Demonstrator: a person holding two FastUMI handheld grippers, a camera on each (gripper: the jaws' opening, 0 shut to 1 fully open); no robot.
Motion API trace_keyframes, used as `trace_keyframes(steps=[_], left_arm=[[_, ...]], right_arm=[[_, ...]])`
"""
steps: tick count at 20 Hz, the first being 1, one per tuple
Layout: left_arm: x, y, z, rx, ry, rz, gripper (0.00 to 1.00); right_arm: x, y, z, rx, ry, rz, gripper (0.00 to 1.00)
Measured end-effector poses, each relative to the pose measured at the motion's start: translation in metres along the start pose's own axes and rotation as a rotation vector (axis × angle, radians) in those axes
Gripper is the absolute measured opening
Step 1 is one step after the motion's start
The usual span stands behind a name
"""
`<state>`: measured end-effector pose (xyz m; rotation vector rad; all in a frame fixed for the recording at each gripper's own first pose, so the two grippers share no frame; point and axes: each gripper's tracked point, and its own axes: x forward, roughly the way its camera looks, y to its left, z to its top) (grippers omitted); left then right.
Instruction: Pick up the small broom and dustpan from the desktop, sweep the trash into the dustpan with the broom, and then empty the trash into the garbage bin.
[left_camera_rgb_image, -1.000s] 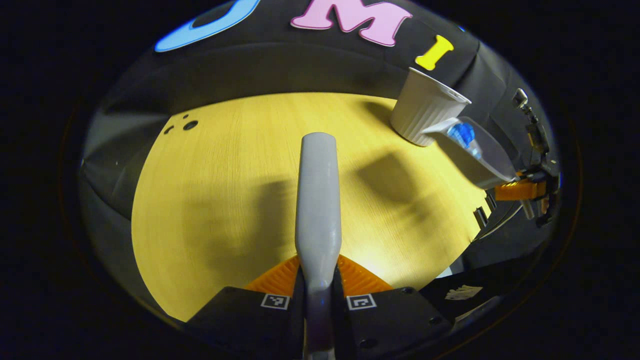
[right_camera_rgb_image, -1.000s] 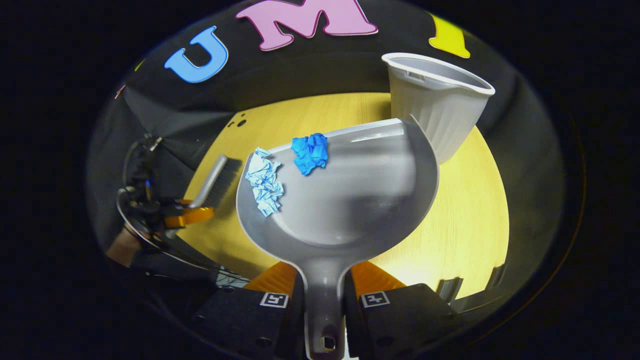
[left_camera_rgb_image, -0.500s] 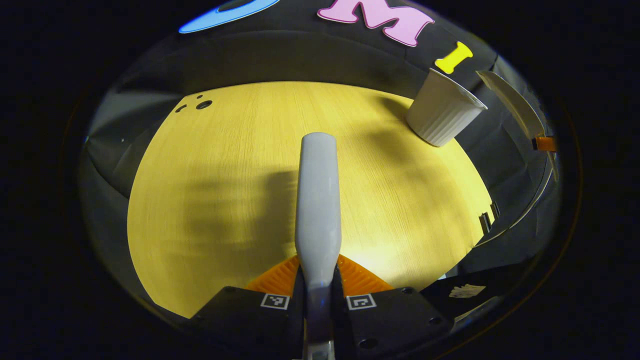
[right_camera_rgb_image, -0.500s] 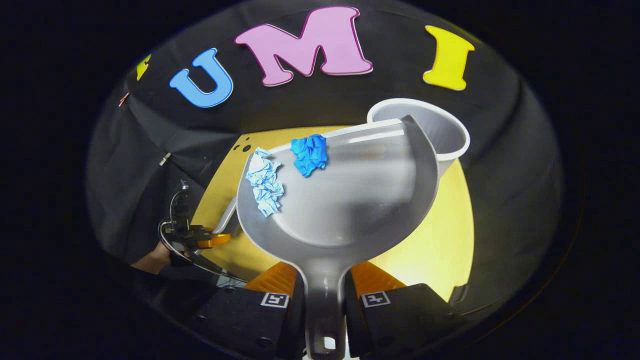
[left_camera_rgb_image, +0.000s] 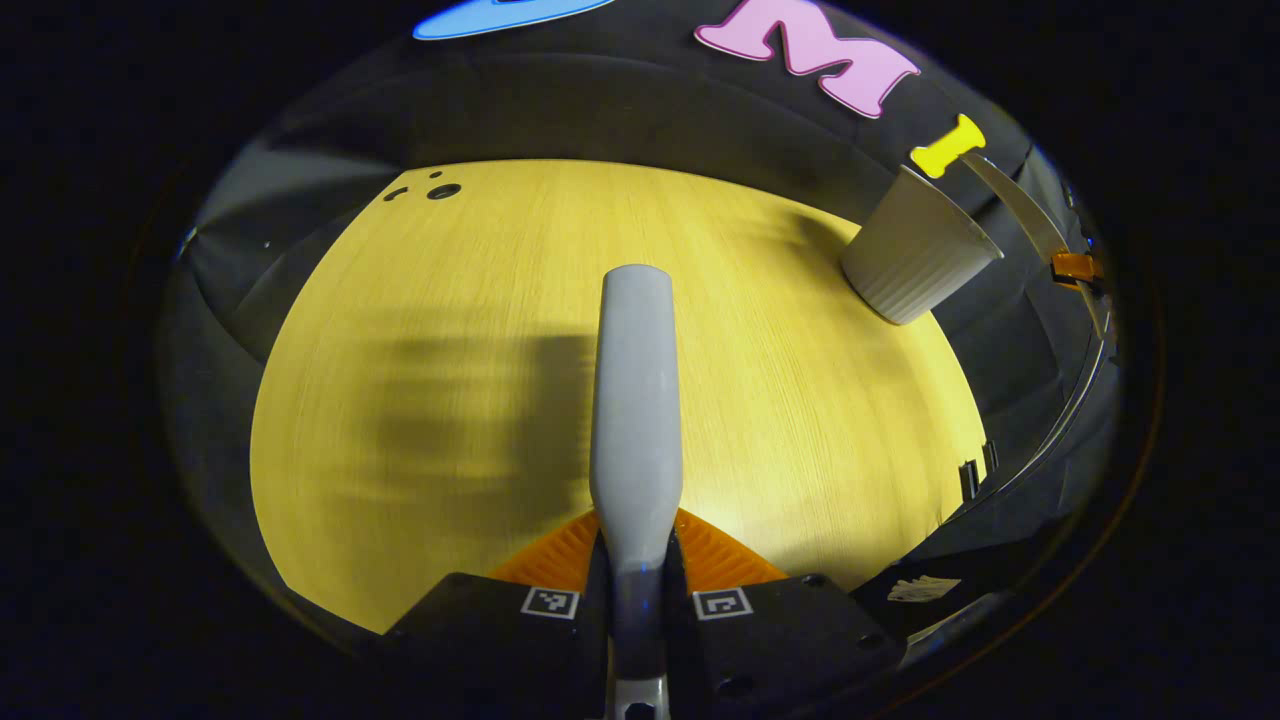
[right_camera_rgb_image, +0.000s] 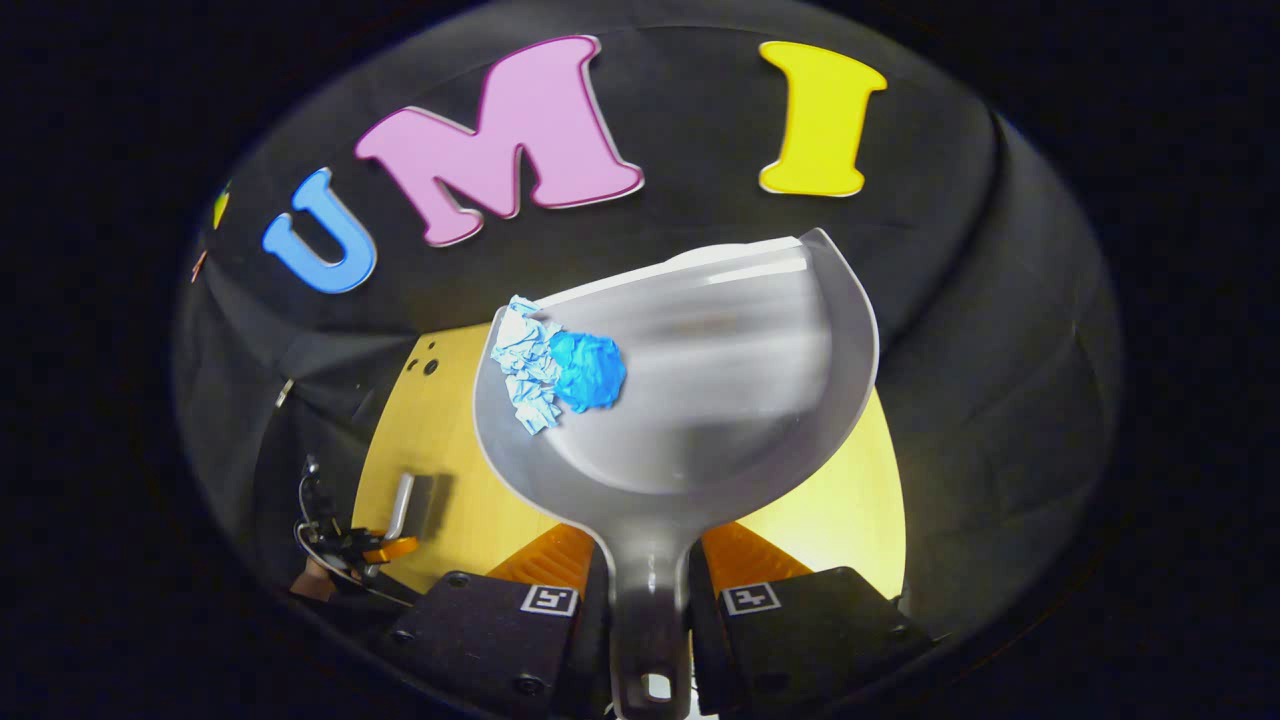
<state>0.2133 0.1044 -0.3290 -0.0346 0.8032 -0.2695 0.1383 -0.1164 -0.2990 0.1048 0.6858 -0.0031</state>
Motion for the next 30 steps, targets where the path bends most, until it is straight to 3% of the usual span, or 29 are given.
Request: trace_keyframes(steps=[5,10,13,17,19,23,30], left_arm=[[-0.005,0.015,-0.005,-0.064,-0.002,0.024,0.27],[-0.006,0.023,-0.006,-0.096,-0.01,0.047,0.31],[-0.006,0.024,-0.01,-0.105,-0.008,0.056,0.27],[-0.007,0.026,-0.014,-0.096,0.002,0.088,0.28],[-0.008,0.025,-0.014,-0.089,0.004,0.091,0.31],[-0.009,0.021,-0.015,-0.092,0.01,0.1,0.28],[-0.007,0.009,-0.026,-0.119,0.02,0.103,0.27]], right_arm=[[0.042,-0.061,0.049,0.03,-0.068,-0.124,0.37],[0.072,-0.098,0.052,-0.047,-0.055,-0.258,0.37],[0.081,-0.109,0.058,-0.108,-0.077,-0.313,0.38],[0.077,-0.121,0.065,-0.271,-0.127,-0.462,0.37],[0.073,-0.124,0.073,-0.358,-0.125,-0.496,0.37],[0.064,-0.13,0.08,-0.509,-0.156,-0.55,0.37],[0.056,-0.126,0.089,-0.743,-0.213,-0.716,0.37]])
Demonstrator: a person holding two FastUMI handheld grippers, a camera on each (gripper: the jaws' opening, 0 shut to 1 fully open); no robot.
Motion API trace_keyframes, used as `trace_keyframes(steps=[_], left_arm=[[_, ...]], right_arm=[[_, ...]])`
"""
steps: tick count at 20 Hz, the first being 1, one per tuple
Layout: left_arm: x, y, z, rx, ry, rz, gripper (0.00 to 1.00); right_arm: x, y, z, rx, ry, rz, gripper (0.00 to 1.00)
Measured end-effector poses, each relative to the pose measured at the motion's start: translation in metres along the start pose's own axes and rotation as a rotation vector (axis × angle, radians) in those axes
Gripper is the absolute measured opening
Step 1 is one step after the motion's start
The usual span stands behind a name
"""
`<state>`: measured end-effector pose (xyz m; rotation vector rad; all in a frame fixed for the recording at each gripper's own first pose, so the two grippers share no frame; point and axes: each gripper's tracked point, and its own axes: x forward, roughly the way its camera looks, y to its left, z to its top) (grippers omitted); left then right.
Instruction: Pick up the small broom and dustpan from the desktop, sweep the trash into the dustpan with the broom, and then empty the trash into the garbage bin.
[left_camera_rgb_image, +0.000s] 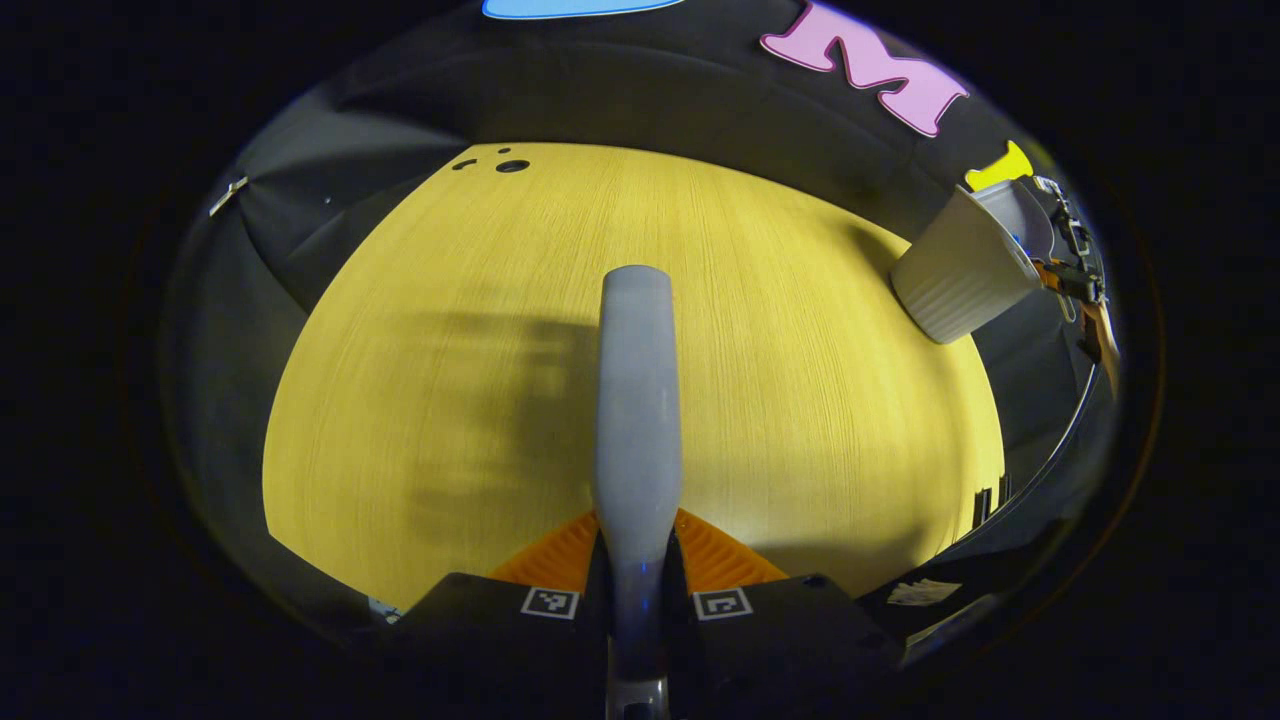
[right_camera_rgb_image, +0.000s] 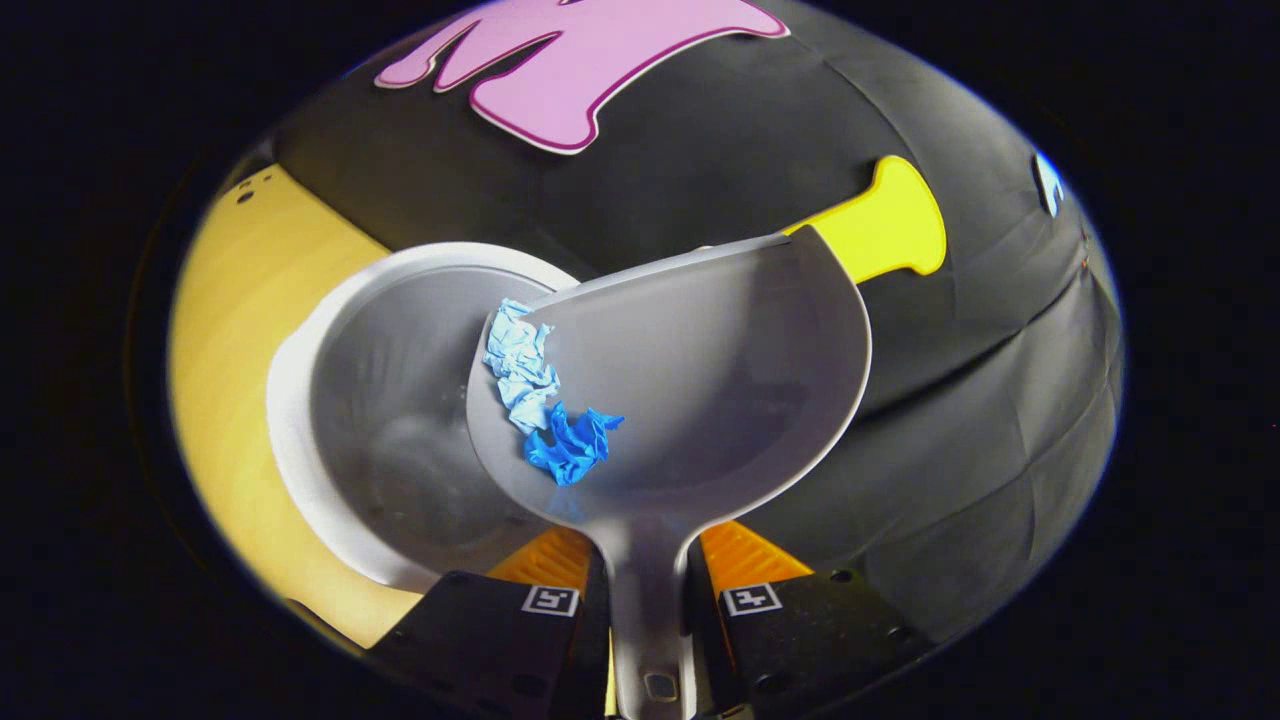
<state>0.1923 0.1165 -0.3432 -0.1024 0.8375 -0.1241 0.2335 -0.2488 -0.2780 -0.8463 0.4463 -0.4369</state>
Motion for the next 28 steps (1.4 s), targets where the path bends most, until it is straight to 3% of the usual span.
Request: trace_keyframes(steps=[6,7,8,12,21,24,28], left_arm=[[0.002,-0.008,-0.006,0.027,0.023,0.001,0.28],[0.001,-0.01,-0.005,0.031,0.021,0.001,0.24],[0.0,-0.012,-0.005,0.031,0.019,0.001,0.27],[0.001,-0.016,-0.008,0.025,0.02,-0.004,0.27],[-0.004,-0.016,-0.019,0.01,0.008,-0.001,0.28],[-0.008,-0.017,-0.015,0.007,-0.009,0.011,0.31],[-0.013,-0.023,-0.014,0.01,-0.035,0.013,0.27]], right_arm=[[-0.011,-0.011,0.016,-0.295,-0.111,-0.152,0.37],[-0.014,-0.014,0.02,-0.346,-0.135,-0.172,0.37],[-0.016,-0.017,0.023,-0.395,-0.16,-0.192,0.37],[-0.003,-0.031,0.009,-0.458,-0.196,-0.217,0.37],[-0.006,-0.023,0.006,-0.368,-0.14,-0.145,0.37],[-0.009,-0.021,0.0,-0.237,-0.103,-0.081,0.37],[-0.016,-0.022,-0.007,0.019,-0.028,0.013,0.37]])
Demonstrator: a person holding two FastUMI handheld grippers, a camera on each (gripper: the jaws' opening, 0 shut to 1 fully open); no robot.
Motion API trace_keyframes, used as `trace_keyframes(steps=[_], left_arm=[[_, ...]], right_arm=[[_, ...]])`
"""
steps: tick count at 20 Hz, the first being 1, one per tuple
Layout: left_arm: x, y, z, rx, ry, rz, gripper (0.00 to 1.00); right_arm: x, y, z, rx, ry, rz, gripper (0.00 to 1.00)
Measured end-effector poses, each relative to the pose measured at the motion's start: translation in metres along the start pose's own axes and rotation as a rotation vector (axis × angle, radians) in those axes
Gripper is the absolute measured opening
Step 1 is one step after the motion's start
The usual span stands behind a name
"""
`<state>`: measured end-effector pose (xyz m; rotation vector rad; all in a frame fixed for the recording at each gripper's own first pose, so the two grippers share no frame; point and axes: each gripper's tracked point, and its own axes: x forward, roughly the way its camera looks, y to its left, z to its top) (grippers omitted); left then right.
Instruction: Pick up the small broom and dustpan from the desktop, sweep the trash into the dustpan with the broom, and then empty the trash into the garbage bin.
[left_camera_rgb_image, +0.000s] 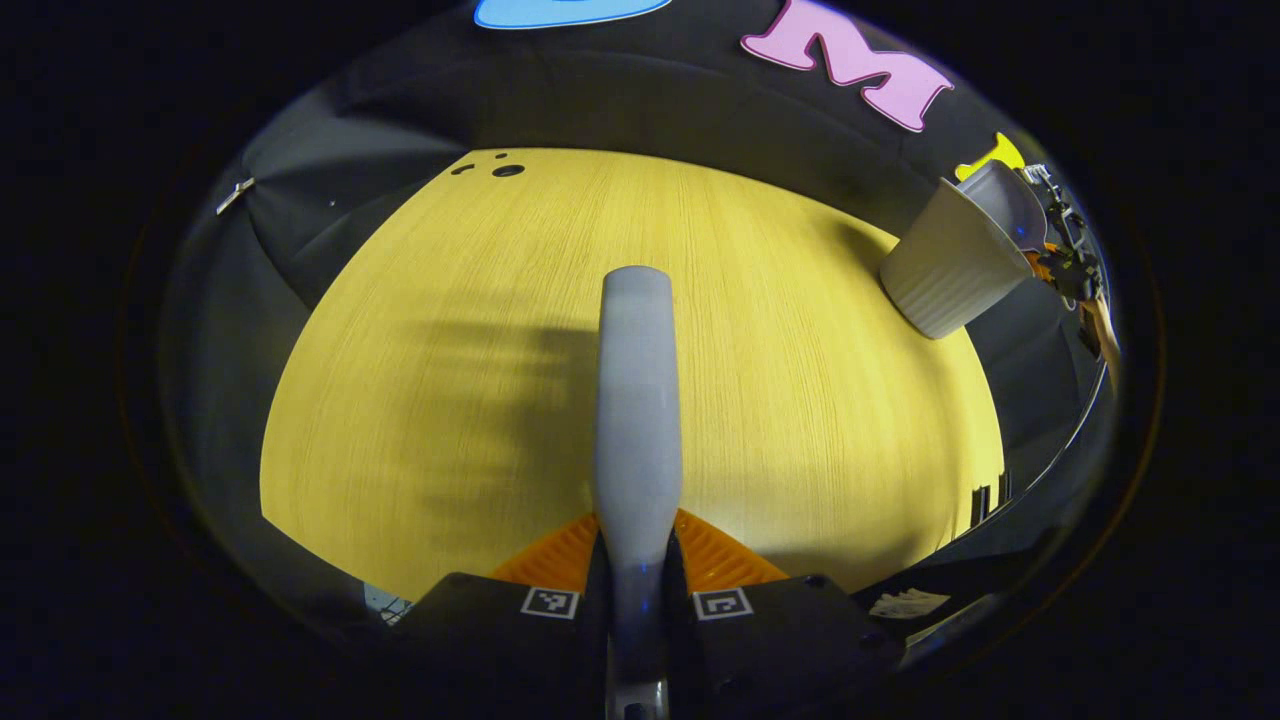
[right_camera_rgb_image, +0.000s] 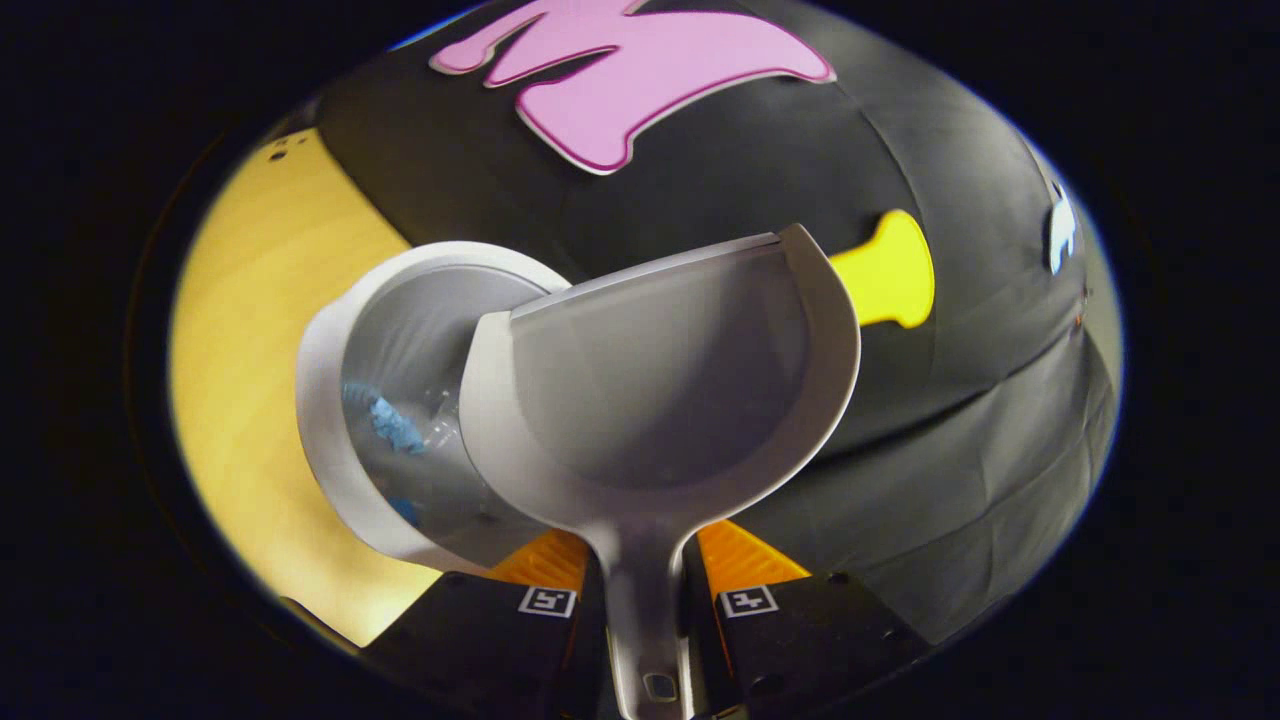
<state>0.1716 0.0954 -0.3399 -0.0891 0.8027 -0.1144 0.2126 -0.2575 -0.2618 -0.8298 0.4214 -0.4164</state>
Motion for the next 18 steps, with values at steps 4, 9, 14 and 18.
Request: trace_keyframes(steps=[4,9,14,18], left_arm=[[-0.002,-0.01,-0.014,0.02,0.005,-0.002,0.28],[-0.004,-0.019,-0.027,0.018,-0.009,-0.022,0.28],[-0.011,-0.017,-0.025,0.019,-0.033,-0.033,0.31],[-0.019,-0.01,-0.03,0.026,-0.04,-0.029,0.27]], right_arm=[[-0.018,-0.009,0.014,0.244,-0.005,0.063,0.37],[-0.039,-0.019,0.048,0.554,-0.035,0.236,0.37],[-0.07,-0.033,0.086,0.767,-0.062,0.367,0.37],[-0.087,-0.033,0.094,0.814,-0.105,0.443,0.37]])
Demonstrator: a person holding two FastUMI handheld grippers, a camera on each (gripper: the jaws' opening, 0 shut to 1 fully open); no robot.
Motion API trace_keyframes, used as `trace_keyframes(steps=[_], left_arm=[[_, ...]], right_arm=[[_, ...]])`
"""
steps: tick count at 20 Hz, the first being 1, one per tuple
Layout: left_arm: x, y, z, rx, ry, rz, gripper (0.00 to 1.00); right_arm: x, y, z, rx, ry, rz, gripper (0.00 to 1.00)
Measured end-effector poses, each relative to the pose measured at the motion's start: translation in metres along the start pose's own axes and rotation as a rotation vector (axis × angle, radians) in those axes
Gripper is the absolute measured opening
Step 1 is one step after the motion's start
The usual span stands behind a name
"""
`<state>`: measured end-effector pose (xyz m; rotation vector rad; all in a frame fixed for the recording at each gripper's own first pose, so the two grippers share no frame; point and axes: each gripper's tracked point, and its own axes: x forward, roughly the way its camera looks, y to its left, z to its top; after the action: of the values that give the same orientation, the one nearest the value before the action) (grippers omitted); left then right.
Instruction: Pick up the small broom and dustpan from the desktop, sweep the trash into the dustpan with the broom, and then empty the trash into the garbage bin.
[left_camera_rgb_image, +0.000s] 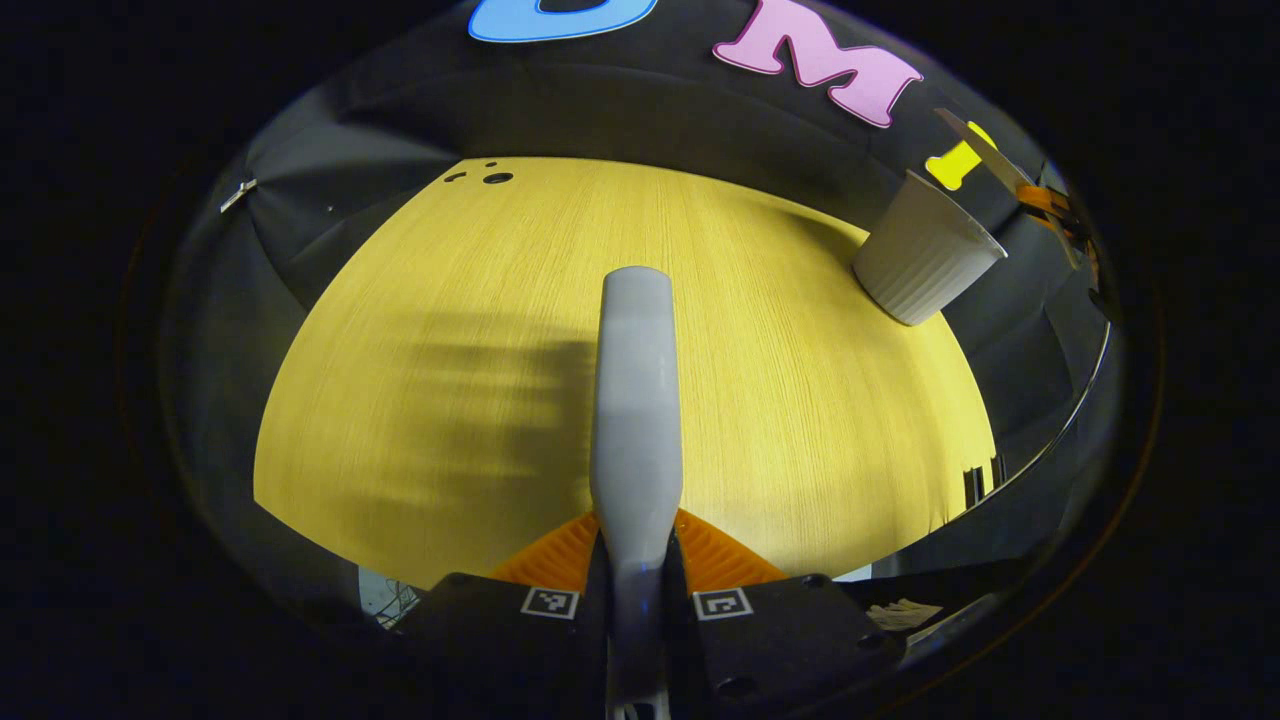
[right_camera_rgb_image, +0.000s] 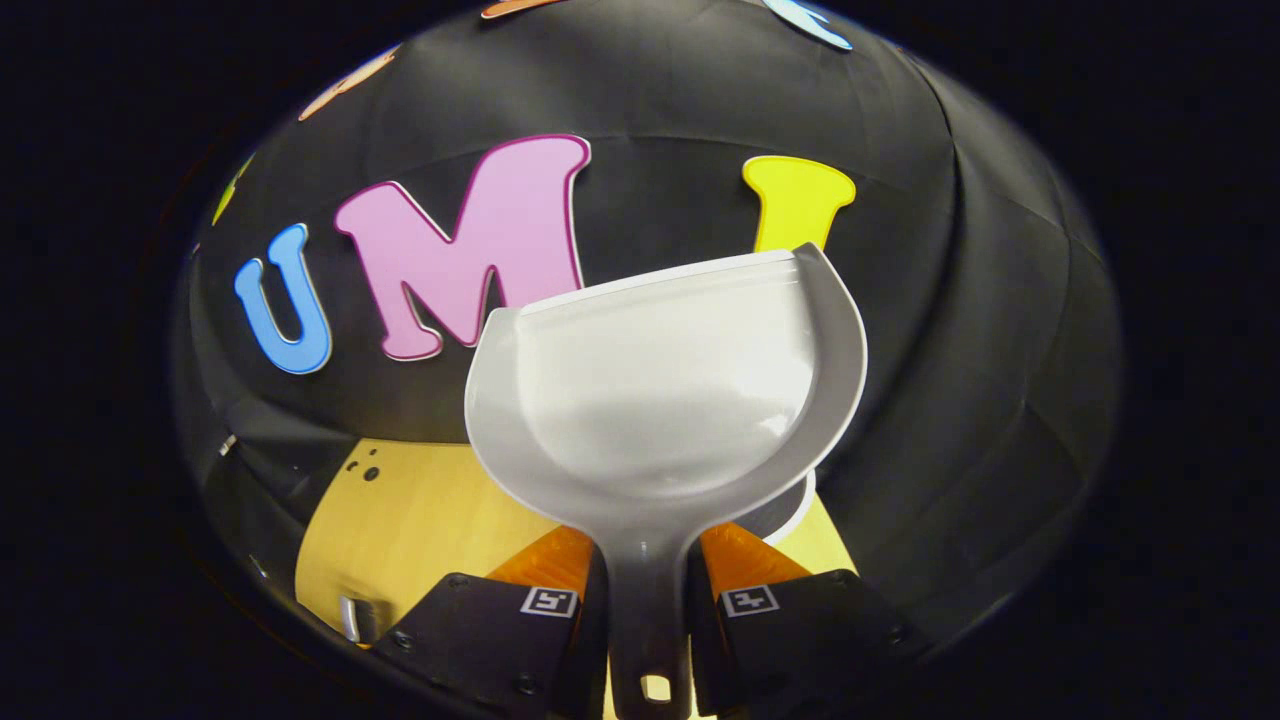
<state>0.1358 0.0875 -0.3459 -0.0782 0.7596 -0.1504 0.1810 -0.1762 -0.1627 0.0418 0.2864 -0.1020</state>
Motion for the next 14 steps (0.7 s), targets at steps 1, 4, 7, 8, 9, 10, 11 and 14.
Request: trace_keyframes(steps=[1,4,7,8,9,10,11,14], left_arm=[[-0.002,0.004,-0.002,0.004,-0.002,0.001,0.27],[-0.007,0.014,-0.004,0.005,-0.02,0.009,0.31],[-0.01,0.024,-0.006,0.015,-0.049,0.011,0.27],[-0.009,0.027,-0.009,0.025,-0.048,0.01,0.28],[-0.008,0.031,-0.013,0.038,-0.043,0.011,0.28],[-0.005,0.035,-0.016,0.053,-0.037,0.014,0.31],[-0.003,0.038,-0.02,0.068,-0.024,0.018,0.28],[0.0,0.038,-0.023,0.106,-0.006,0.013,0.27]], right_arm=[[-0.003,-0.001,0.001,-0.001,0.003,0.025,0.37],[-0.01,0.002,-0.004,-0.035,0.025,0.092,0.37],[-0.006,0.007,-0.019,0.017,0.064,0.175,0.37],[-0.002,0.008,-0.027,0.034,0.083,0.191,0.37],[0.006,0.01,-0.035,0.041,0.106,0.203,0.37],[0.012,0.008,-0.045,0.04,0.132,0.207,0.37],[0.015,0.005,-0.049,0.035,0.169,0.202,0.37],[0.022,0.01,-0.038,0.05,0.279,0.207,0.37]])
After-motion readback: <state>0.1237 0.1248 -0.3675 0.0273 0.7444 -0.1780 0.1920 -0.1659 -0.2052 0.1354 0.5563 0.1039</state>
